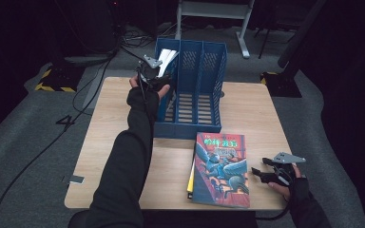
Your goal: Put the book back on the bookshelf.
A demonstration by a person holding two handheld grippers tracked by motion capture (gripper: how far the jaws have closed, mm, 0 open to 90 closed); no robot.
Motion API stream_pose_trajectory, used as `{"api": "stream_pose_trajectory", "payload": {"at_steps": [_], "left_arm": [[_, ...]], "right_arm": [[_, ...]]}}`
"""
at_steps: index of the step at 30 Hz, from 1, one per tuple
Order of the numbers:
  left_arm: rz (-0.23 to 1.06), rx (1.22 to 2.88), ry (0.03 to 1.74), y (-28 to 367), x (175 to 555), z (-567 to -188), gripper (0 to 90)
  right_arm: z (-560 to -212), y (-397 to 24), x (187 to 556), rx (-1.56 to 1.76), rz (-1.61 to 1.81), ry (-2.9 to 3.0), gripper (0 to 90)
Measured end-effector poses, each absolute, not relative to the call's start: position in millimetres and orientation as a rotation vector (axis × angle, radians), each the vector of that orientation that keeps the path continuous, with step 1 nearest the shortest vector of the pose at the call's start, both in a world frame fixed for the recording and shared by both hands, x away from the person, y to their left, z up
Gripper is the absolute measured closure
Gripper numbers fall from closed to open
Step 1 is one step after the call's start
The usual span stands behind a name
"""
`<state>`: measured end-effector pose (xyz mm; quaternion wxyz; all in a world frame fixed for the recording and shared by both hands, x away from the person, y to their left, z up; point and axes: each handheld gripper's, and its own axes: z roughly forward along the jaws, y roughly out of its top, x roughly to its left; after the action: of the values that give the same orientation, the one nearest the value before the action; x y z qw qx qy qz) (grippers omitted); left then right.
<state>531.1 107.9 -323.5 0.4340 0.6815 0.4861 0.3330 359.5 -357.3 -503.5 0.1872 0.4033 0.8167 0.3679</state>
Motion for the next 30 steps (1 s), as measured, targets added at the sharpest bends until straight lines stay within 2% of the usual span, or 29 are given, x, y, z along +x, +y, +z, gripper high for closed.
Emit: {"api": "stream_pose_trajectory", "payload": {"at_steps": [15, 30], "left_arm": [[0.771, 1.766, 1.143, 130, 509, -333, 37.1], [0.765, 1.827, 1.059, 136, 486, -338, 36.5]], "right_arm": [[-504, -357, 360, 1.138, 1.036, 2.298, 30.6], [-504, -357, 360, 1.139, 1.036, 2.297, 30.4]]}}
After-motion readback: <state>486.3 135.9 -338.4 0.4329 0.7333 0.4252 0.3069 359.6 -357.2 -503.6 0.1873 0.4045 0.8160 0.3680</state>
